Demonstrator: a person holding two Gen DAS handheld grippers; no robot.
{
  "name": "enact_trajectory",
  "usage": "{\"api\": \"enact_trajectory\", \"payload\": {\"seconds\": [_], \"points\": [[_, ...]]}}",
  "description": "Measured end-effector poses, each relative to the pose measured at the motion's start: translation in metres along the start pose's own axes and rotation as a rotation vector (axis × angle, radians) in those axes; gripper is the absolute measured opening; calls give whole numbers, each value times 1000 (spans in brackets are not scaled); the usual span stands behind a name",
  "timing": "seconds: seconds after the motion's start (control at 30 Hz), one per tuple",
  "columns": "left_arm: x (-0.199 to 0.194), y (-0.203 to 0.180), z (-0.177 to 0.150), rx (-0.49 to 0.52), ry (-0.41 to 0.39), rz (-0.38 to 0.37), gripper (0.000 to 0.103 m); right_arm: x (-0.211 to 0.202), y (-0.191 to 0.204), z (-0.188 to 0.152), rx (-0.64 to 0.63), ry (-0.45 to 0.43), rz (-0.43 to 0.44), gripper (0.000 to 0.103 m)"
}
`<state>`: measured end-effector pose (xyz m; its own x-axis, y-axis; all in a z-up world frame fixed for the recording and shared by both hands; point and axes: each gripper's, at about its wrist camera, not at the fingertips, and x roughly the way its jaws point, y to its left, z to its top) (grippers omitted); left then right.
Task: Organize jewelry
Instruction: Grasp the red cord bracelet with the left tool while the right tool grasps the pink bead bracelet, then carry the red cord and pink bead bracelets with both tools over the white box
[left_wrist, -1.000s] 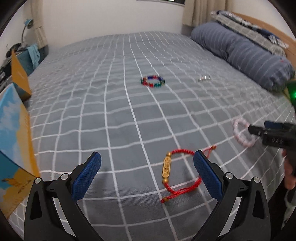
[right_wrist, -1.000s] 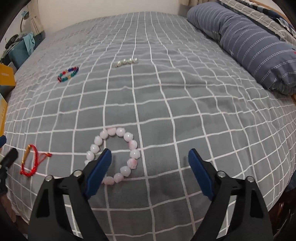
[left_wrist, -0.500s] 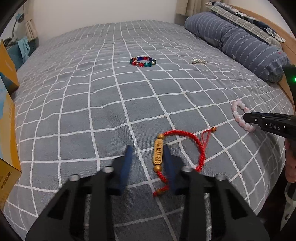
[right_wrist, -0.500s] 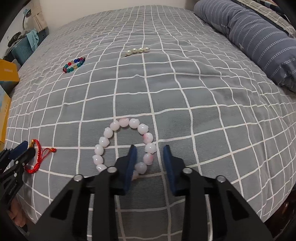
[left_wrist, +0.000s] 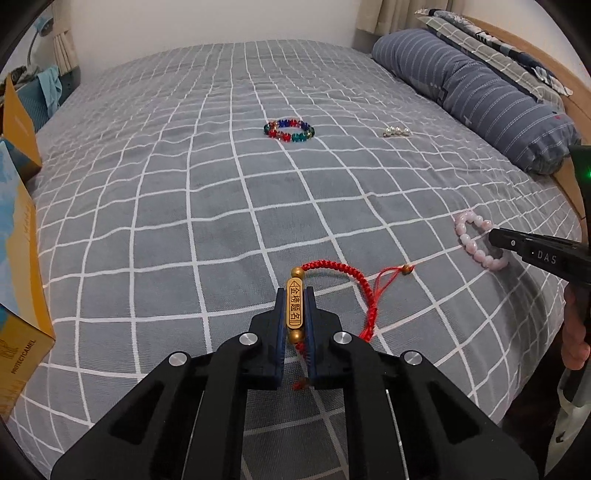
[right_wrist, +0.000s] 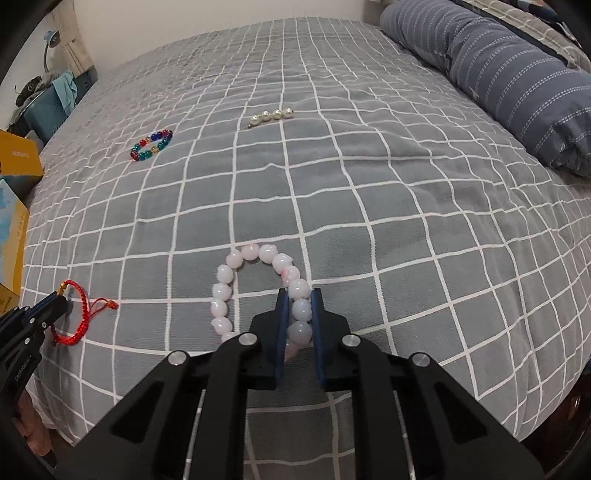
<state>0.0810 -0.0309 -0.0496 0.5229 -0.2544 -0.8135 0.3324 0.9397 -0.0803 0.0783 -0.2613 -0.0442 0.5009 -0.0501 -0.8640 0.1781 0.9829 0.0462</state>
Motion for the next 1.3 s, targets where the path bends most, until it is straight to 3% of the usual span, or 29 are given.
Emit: {"api": "enact_trajectory", "payload": {"seconds": [0.77, 1.3], "points": [[-50, 5, 29, -10, -65, 1, 8, -61, 25, 19, -38, -122, 56, 12], [-93, 39, 63, -71, -114, 55, 8, -104, 62, 59, -84, -211, 96, 12]]}}
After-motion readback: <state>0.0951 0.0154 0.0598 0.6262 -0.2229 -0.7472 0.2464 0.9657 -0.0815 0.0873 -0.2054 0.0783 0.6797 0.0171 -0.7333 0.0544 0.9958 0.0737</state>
